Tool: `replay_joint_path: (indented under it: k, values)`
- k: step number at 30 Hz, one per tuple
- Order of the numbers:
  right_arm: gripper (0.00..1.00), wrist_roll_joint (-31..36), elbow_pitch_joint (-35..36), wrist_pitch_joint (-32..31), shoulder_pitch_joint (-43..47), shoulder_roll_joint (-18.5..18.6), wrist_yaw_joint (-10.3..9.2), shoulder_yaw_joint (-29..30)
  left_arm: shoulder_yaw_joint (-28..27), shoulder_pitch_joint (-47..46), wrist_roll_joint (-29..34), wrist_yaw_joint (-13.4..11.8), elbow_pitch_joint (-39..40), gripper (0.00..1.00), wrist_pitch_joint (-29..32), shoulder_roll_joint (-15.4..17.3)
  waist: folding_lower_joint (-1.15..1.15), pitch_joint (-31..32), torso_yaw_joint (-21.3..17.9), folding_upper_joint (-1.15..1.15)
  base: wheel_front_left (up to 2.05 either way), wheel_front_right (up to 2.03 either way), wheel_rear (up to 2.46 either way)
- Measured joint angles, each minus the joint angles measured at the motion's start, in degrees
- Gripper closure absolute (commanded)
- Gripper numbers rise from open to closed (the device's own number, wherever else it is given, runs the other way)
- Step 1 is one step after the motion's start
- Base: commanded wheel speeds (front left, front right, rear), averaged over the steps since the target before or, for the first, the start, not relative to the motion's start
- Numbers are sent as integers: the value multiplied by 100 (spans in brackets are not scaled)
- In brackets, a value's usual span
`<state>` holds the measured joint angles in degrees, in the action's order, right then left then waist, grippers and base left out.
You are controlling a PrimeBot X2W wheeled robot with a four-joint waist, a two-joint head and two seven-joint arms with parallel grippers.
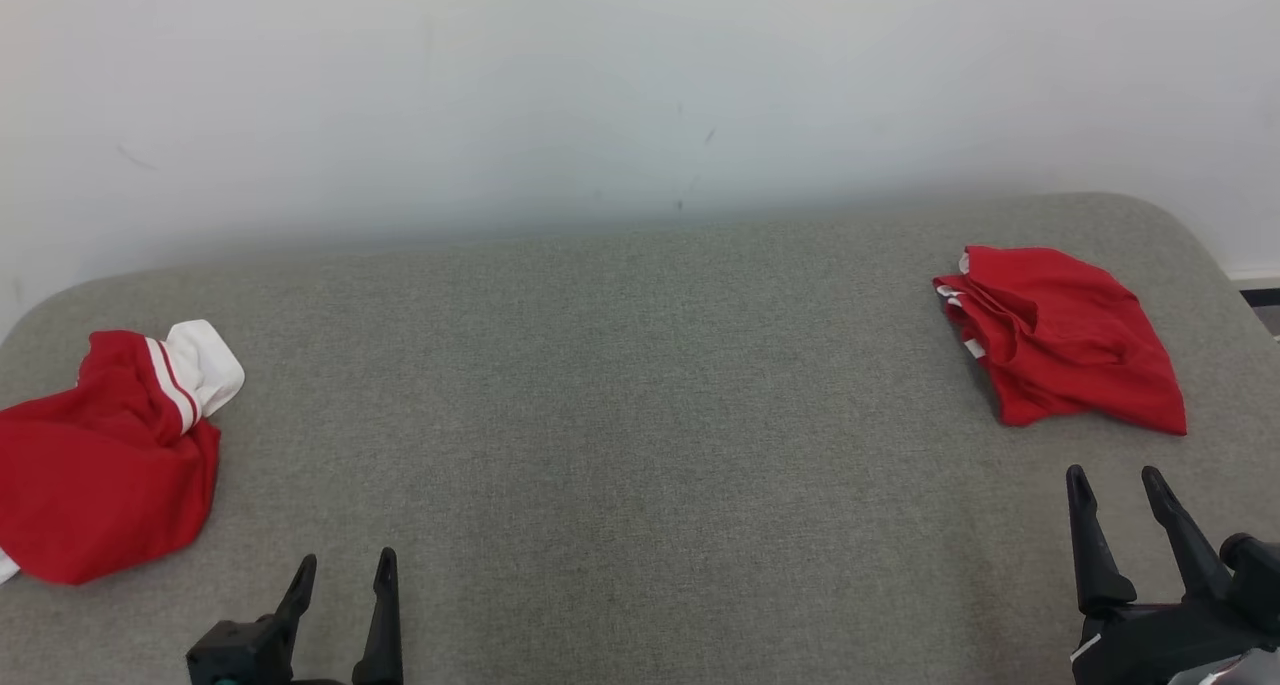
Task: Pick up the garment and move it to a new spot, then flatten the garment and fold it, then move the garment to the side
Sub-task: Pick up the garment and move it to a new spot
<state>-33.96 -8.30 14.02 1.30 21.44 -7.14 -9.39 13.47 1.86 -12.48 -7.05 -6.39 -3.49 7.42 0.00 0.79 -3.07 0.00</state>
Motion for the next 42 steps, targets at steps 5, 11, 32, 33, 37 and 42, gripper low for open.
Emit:
replay_joint_path:
  k: [5, 11, 32, 33, 37, 42]
  values:
    - [0, 29, 26, -43, 13, -41, 0, 11, 18, -8, 0, 2, -24, 0, 42, 0, 0, 7, 133, 0, 0, 0, 0]
    - [0, 30, 47, -58, 61, -42, 0, 30, 52, -15, 0, 2, -43, 0, 43, -11, 0, 26, 362, 0, 0, 0, 0]
    - [0, 30, -33, -200, 55, -172, 7, -168, -123, 21, 55, -1, 1, 0, 42, 34, 0, 117, 1841, 0, 0, 0, 0]
    - [0, 29, -44, -201, 54, -178, 7, -175, -111, 43, 108, -1, 66, 0, 42, 20, 0, 124, 1926, 0, 0, 0, 0]
    - [0, 29, -49, -200, 58, -197, 7, -187, -126, 59, 157, -1, 114, 0, 43, 7, 0, 156, 2258, 0, 0, 0, 0]
    - [0, 29, -51, -200, 56, -266, 9, -259, -157, 48, 185, -1, 125, 0, 78, 8, 0, 202, 2663, 0, 0, 0, 0]
